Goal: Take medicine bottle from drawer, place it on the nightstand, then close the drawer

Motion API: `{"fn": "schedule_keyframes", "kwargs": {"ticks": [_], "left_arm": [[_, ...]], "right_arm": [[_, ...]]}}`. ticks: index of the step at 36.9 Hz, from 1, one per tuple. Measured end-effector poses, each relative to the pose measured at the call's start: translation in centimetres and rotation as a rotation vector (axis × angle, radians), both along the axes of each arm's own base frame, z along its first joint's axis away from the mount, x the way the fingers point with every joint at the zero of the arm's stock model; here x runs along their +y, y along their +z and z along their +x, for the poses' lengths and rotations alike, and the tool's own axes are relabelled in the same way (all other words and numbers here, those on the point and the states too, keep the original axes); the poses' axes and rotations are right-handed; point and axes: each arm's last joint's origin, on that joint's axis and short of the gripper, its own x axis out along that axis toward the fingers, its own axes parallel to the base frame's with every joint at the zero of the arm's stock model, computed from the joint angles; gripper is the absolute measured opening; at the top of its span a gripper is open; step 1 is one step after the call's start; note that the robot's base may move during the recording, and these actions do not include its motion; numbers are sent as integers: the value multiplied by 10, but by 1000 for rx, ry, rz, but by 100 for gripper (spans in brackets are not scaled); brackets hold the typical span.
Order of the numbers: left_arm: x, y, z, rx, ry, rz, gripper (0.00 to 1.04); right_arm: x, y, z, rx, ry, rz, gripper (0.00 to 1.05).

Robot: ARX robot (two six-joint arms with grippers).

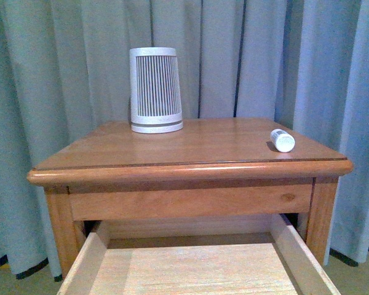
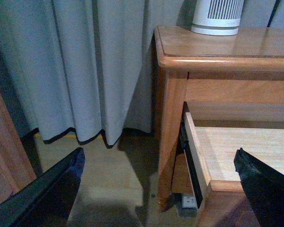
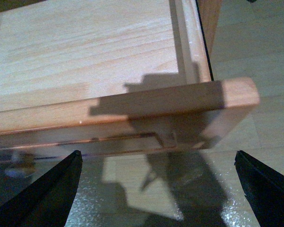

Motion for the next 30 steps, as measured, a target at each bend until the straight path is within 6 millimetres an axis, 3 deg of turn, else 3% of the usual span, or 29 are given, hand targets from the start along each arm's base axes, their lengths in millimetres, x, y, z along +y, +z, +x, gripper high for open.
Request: {"fn": "schedule_keyframes", "kwargs": {"ticks": [6, 13, 20, 25, 30], "left_arm": [[0, 0, 0, 0, 0, 0, 98], [0, 0, 0, 0, 0, 0, 98], [0, 0, 0, 0, 0, 0, 98], [0, 0, 0, 0, 0, 0, 98], [0, 0, 0, 0, 0, 0, 98]], "right_arm": [[16, -16, 29, -81, 15, -101, 98], [27, -18, 75, -232, -6, -185, 98], [23, -19, 122, -261, -17, -211, 98], [13, -17, 167, -245, -59, -214, 98], [7, -18, 188, -232, -63, -228, 98]]}}
